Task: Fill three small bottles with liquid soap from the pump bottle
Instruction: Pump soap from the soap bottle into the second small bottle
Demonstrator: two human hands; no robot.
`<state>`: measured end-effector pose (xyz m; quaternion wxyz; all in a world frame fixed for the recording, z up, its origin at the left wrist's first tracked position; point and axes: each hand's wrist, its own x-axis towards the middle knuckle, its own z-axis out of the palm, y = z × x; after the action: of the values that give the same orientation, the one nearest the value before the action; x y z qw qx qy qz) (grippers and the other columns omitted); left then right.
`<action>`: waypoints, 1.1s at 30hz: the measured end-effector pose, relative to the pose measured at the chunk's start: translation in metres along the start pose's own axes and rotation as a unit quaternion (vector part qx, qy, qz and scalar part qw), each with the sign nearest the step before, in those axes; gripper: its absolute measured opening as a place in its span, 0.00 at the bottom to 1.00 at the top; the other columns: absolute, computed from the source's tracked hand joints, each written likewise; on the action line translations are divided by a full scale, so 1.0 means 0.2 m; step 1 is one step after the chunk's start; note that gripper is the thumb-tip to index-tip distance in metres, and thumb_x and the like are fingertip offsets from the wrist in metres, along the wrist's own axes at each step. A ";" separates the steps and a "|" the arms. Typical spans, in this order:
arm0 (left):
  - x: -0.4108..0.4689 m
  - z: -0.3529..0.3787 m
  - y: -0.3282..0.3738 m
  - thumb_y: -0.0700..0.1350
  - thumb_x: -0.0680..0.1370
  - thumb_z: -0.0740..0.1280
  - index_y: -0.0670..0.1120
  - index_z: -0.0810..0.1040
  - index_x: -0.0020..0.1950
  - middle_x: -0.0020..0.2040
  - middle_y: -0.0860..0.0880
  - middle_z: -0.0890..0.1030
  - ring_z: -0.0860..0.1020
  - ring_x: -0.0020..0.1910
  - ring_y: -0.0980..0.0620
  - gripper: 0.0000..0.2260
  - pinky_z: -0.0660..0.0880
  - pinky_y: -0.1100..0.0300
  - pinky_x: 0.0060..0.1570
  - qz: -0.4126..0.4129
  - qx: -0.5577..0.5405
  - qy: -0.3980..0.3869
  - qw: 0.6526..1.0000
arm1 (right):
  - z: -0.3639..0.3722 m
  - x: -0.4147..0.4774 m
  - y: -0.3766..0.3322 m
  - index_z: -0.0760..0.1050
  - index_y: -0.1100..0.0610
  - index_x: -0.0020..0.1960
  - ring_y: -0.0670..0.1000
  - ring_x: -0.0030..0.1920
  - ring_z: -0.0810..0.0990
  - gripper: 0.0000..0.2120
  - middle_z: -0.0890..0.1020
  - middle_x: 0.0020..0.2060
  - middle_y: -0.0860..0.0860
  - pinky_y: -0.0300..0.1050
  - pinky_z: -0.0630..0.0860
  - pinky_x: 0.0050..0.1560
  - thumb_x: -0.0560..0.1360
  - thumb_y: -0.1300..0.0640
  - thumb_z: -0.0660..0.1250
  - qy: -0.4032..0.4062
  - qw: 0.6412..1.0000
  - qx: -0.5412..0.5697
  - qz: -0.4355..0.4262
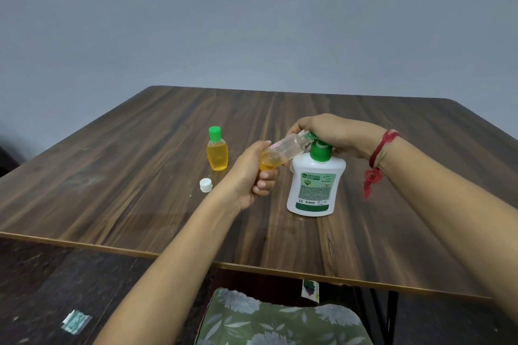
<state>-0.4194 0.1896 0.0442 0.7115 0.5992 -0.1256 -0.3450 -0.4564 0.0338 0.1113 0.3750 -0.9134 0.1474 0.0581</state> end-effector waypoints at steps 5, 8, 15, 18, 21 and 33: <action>-0.01 0.01 0.01 0.53 0.81 0.52 0.45 0.71 0.35 0.21 0.52 0.61 0.58 0.16 0.58 0.19 0.53 0.70 0.15 0.005 -0.015 -0.011 1.000 | -0.03 -0.01 -0.02 0.76 0.47 0.45 0.47 0.36 0.75 0.13 0.81 0.35 0.48 0.49 0.68 0.46 0.77 0.57 0.54 -0.003 1.000 -0.002 0.000; 0.00 0.00 0.01 0.53 0.81 0.52 0.44 0.71 0.37 0.20 0.53 0.60 0.58 0.16 0.58 0.19 0.53 0.70 0.15 0.004 -0.014 -0.002 1.000 | -0.01 0.00 0.00 0.77 0.48 0.46 0.49 0.39 0.75 0.14 0.81 0.39 0.50 0.48 0.68 0.46 0.77 0.57 0.53 -0.005 1.000 0.011 0.005; 0.00 0.01 0.00 0.53 0.81 0.52 0.46 0.70 0.35 0.21 0.52 0.60 0.58 0.16 0.58 0.19 0.52 0.70 0.15 0.004 -0.021 -0.010 1.000 | -0.03 0.00 -0.01 0.77 0.47 0.45 0.46 0.34 0.74 0.14 0.80 0.34 0.47 0.45 0.67 0.41 0.77 0.57 0.53 -0.002 1.000 0.003 0.003; 0.01 0.00 0.00 0.53 0.81 0.52 0.45 0.69 0.37 0.20 0.53 0.60 0.58 0.16 0.58 0.18 0.53 0.70 0.15 0.003 -0.014 0.000 1.000 | -0.01 0.01 0.01 0.77 0.48 0.45 0.49 0.38 0.74 0.14 0.80 0.38 0.50 0.48 0.67 0.46 0.77 0.57 0.53 -0.007 1.000 0.020 0.006; 0.01 0.00 0.00 0.53 0.81 0.52 0.44 0.70 0.36 0.20 0.53 0.60 0.58 0.16 0.58 0.19 0.52 0.70 0.15 -0.006 -0.012 -0.002 1.000 | -0.01 0.01 0.01 0.77 0.48 0.45 0.50 0.39 0.74 0.14 0.79 0.39 0.50 0.47 0.68 0.45 0.77 0.57 0.53 -0.009 1.000 0.008 0.010; 0.01 0.01 -0.01 0.52 0.81 0.52 0.46 0.70 0.34 0.21 0.53 0.60 0.57 0.17 0.59 0.19 0.52 0.70 0.15 -0.003 -0.020 -0.015 1.000 | -0.03 0.00 -0.01 0.77 0.50 0.46 0.48 0.36 0.73 0.13 0.78 0.35 0.48 0.47 0.68 0.43 0.77 0.57 0.53 -0.022 1.000 -0.010 0.010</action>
<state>-0.4203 0.1866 0.0434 0.7205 0.5798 -0.1272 -0.3585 -0.4558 0.0299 0.1171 0.3685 -0.9141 0.1472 0.0837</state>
